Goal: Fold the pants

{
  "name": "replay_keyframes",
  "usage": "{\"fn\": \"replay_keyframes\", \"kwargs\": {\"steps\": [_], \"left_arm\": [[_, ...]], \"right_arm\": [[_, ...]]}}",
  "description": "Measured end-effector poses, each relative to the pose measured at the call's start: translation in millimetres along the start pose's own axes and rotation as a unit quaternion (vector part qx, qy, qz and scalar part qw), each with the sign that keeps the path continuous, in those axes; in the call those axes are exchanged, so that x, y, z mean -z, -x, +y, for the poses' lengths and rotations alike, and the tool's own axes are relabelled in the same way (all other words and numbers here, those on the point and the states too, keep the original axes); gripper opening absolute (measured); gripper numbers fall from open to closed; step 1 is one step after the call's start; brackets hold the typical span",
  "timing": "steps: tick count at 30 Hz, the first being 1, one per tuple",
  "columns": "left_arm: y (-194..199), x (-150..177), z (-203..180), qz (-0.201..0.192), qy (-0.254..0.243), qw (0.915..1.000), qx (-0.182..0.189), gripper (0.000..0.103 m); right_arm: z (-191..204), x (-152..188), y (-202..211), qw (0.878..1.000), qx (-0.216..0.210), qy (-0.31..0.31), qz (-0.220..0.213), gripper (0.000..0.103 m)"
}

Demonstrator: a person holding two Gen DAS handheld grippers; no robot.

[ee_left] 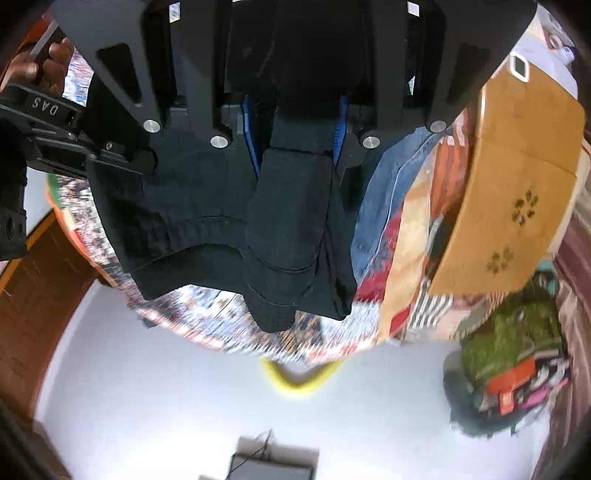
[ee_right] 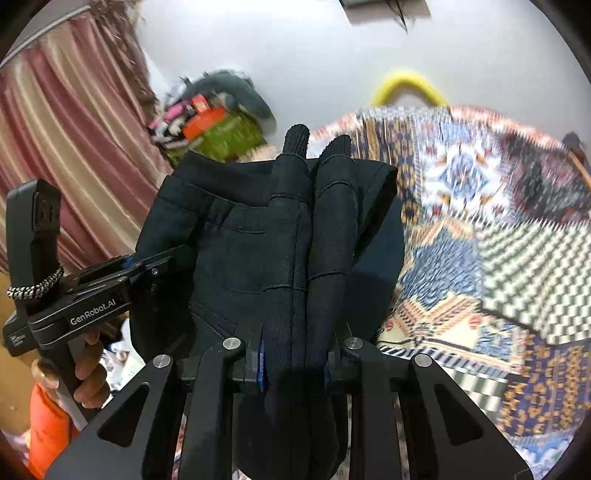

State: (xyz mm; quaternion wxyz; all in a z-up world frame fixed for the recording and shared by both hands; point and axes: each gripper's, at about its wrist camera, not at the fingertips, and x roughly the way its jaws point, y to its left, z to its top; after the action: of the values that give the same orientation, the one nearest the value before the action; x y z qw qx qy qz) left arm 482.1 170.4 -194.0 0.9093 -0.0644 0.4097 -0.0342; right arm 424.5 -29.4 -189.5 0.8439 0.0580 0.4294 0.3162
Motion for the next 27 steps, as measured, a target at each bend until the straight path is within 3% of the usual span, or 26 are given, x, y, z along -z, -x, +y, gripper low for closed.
{"fn": "replay_keyframes", "kwargs": {"steps": [2,5,7,9,13,20,27], "left_arm": [[-32.2,7.8,10.8,0.024,0.007,0.9997,-0.004,0.033],[-75.2,21.4,25.6,0.064,0.018,0.9976,-0.017,0.034],[-90.2,31.9,33.7,0.074,0.034,0.9965,-0.02,0.041],[-87.6,36.8,38.1,0.064,0.044,0.9968,-0.02,0.053],[-73.1,42.7,37.0,0.067,0.035,0.9968,-0.027,0.053],[10.2,48.4,21.9,0.035,0.015,0.9984,-0.042,0.053],[150.9,49.9,-14.4,-0.074,-0.016,0.997,-0.018,0.053]], "right_arm": [[-13.4,0.8,-41.2,0.999,0.022,-0.007,0.031,0.019],[-24.0,4.6,-67.0,0.998,0.033,-0.014,0.054,0.019],[-27.2,5.2,-81.9,0.997,0.038,-0.017,0.068,0.022],[-29.3,7.0,-90.2,0.995,0.055,-0.013,0.083,0.029],[-29.9,16.9,-81.0,0.993,0.077,0.004,0.084,0.039],[-18.2,24.4,-21.1,0.997,0.065,0.008,0.04,0.039],[35.4,23.2,99.4,0.994,0.039,0.058,-0.079,0.039]]}}
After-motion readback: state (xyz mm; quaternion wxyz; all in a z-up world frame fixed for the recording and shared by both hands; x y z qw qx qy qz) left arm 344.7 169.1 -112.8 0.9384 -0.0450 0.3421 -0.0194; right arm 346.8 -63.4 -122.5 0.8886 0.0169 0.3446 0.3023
